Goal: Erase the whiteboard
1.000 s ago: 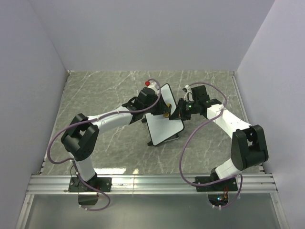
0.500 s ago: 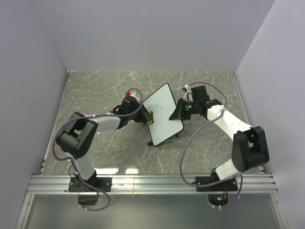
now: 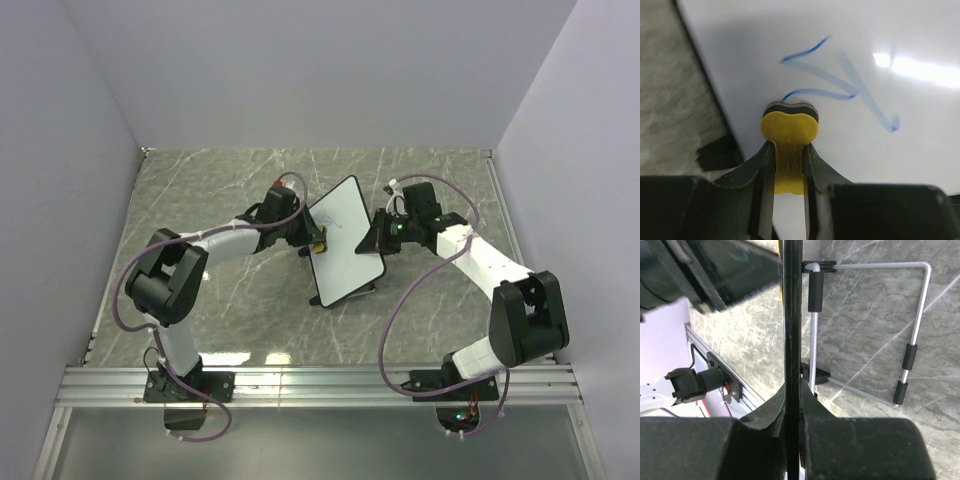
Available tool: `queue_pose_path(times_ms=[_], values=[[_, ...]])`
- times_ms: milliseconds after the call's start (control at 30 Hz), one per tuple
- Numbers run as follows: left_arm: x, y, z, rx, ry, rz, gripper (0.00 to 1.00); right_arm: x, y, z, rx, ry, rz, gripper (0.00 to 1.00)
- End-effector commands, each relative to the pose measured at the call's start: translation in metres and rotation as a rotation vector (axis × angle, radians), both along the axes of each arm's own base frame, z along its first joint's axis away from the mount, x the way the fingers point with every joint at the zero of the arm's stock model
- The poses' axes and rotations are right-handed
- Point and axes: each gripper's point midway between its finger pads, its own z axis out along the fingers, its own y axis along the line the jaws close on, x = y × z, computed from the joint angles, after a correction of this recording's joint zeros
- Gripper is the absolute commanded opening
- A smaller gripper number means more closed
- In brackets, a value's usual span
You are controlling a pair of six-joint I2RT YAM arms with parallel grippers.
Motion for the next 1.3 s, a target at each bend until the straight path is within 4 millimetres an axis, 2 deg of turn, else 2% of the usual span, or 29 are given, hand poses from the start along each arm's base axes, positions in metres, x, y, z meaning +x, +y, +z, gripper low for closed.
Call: queue_pose_path(times_ms=[0, 33, 67, 100, 133, 233, 300, 400, 433, 500, 533, 600, 633, 700, 767, 900, 967, 1100, 1167, 1200, 1267], values=[[0.002, -0.043, 0.03, -0.029, -0.056, -0.117, 0.0, -0.044, 0.004, -0.02, -0.041, 0.089, 0.106, 0.0], [0.006, -0.058, 0.048, -0.049, -0.092, -0.141, 0.0, -0.045, 0.005, -0.02, -0.039, 0.087, 0.107, 0.0], [0.007, -0.065, 0.054, -0.05, -0.103, -0.156, 0.0, -0.046, 0.004, -0.021, -0.041, 0.089, 0.105, 0.0], [0.005, -0.071, 0.05, -0.041, -0.089, -0.172, 0.0, -0.047, 0.004, -0.022, -0.042, 0.092, 0.105, 0.0], [0.006, -0.083, 0.061, -0.058, -0.111, -0.189, 0.0, -0.046, 0.004, -0.021, -0.041, 0.089, 0.105, 0.0], [0.004, -0.092, 0.059, -0.07, -0.095, -0.21, 0.0, -0.044, 0.004, -0.021, -0.044, 0.087, 0.099, 0.0], [0.006, -0.089, 0.049, -0.065, -0.074, -0.201, 0.0, -0.044, 0.004, -0.019, -0.042, 0.083, 0.098, 0.0], [0.011, -0.069, 0.025, -0.04, -0.033, -0.164, 0.0, -0.043, 0.003, -0.018, -0.049, 0.076, 0.095, 0.0], [0.012, -0.054, 0.01, -0.018, -0.005, -0.138, 0.0, -0.044, 0.003, -0.017, -0.051, 0.077, 0.094, 0.0], [0.014, -0.037, -0.01, 0.008, 0.021, -0.113, 0.0, -0.045, 0.002, -0.018, -0.056, 0.075, 0.094, 0.0], [0.017, -0.017, -0.027, 0.035, 0.053, -0.077, 0.0, -0.045, 0.001, -0.017, -0.057, 0.075, 0.092, 0.0], [0.018, 0.003, -0.046, 0.064, 0.08, -0.047, 0.0, -0.046, 0.0, -0.018, -0.06, 0.075, 0.092, 0.0], [0.019, 0.021, -0.059, 0.081, 0.11, -0.015, 0.0, -0.047, 0.0, -0.019, -0.062, 0.075, 0.091, 0.0], [0.02, 0.037, -0.074, 0.106, 0.132, -0.003, 0.0, -0.048, -0.001, -0.019, -0.063, 0.075, 0.09, 0.0], [0.02, 0.041, -0.076, 0.137, 0.118, -0.023, 0.0, -0.048, -0.001, -0.019, -0.065, 0.075, 0.09, 0.0], [0.026, 0.025, -0.053, 0.153, 0.042, -0.069, 0.0, -0.048, -0.002, -0.022, -0.068, 0.085, 0.087, 0.0], [0.023, 0.011, -0.042, 0.16, 0.01, -0.104, 0.0, -0.047, 0.0, -0.022, -0.064, 0.086, 0.089, 0.0], [0.028, -0.023, 0.002, 0.094, -0.065, -0.155, 0.0, -0.043, 0.003, -0.023, -0.056, 0.09, 0.09, 0.0], [0.028, -0.033, 0.013, 0.08, -0.075, -0.188, 0.0, -0.042, 0.003, -0.024, -0.055, 0.093, 0.09, 0.0], [0.03, -0.048, 0.031, 0.044, -0.102, -0.226, 0.01, -0.041, 0.004, -0.024, -0.055, 0.093, 0.09, 0.0], [0.027, -0.059, 0.035, 0.039, -0.091, -0.274, 0.0, -0.04, 0.003, -0.025, -0.055, 0.095, 0.089, 0.0]])
